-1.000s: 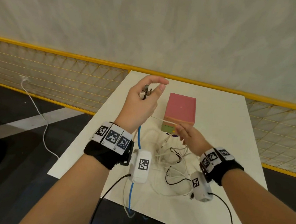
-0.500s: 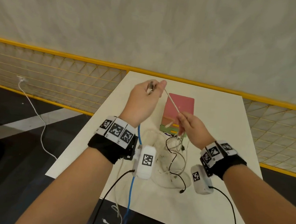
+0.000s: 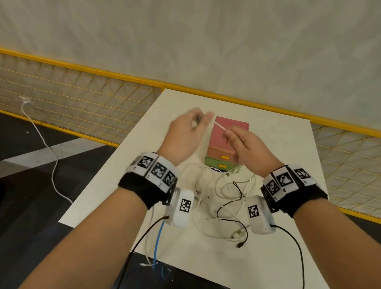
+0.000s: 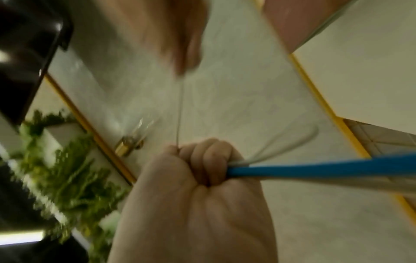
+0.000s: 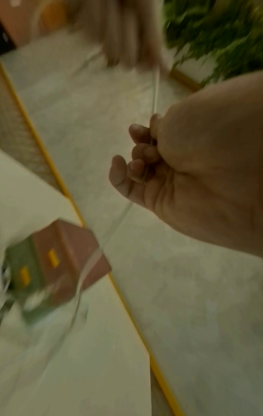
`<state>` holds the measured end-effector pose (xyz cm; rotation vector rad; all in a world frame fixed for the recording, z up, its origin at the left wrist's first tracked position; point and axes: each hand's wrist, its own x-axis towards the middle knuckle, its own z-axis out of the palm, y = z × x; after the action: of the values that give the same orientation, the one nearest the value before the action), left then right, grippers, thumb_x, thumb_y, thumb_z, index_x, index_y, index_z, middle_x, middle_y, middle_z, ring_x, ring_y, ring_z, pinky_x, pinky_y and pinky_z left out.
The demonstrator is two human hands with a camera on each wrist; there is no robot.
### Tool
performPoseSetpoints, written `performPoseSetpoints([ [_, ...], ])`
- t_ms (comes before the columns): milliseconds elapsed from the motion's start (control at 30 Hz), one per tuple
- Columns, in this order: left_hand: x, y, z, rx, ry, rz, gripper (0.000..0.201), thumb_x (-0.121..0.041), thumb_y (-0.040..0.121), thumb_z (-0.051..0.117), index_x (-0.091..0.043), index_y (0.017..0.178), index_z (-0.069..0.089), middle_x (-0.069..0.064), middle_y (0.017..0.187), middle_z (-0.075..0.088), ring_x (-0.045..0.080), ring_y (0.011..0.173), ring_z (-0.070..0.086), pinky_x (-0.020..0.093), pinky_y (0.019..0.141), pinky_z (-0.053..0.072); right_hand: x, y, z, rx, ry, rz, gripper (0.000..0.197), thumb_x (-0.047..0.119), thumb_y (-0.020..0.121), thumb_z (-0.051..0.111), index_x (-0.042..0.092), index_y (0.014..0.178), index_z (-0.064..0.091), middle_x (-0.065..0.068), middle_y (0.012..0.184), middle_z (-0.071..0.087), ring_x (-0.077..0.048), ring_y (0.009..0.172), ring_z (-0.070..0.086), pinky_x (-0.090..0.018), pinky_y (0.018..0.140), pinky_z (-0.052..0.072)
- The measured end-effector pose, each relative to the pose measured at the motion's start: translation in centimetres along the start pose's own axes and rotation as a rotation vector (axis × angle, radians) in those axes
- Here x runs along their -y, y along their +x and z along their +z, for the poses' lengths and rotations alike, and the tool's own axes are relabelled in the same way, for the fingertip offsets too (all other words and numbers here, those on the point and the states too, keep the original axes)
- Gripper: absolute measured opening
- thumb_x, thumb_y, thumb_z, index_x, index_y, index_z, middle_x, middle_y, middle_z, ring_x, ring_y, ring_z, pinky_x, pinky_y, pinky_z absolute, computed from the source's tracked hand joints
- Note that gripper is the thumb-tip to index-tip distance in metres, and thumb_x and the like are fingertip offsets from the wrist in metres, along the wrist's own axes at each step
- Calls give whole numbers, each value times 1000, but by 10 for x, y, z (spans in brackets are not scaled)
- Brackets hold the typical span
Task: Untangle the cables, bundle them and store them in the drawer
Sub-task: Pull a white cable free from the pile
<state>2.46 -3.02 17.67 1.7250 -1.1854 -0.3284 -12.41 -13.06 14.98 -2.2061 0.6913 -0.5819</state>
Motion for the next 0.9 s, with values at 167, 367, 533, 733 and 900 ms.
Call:
performPoseSetpoints([
  [167,-10,29,-52,-386,-200,-41,32,-35,97,53,-25,67,46,-8,60,41,6,52,38,26,56,35,-56,-33,10,28,-82,160,34,27,101,32,10,78,49,3,58,48,-22,53,57,-32,63,46],
  [367,-2,4,-15,-90,57,164,65,-25,97,53,-37,151,18,-6,79,59,1,57,52,16,64,47,-30,-16,8,-8,-104,53,33,25,100,38,6,84,59,-8,75,62,-13,60,53,-30,66,46],
  [533,0,-11,21,304,265,143,29,-41,97,51,-18,111,61,3,79,67,14,64,59,32,64,47,-2,-11,3,16,-86,-89,28,14,99,39,27,77,51,13,70,54,6,60,53,-8,60,40],
  [733,-13,6,-4,-98,-13,151,18,-34,97,55,-23,83,56,-11,69,55,-3,59,50,13,57,36,-60,-24,11,136,-155,107,28,23,101,32,12,97,57,0,76,54,-16,70,52,-33,70,45],
  [900,-14,21,-33,-226,1,170,32,-31,98,53,-29,67,46,-10,58,40,0,53,40,15,53,31,-78,-43,8,127,-149,174,31,19,101,34,36,80,50,2,83,60,-18,78,61,-30,76,55],
])
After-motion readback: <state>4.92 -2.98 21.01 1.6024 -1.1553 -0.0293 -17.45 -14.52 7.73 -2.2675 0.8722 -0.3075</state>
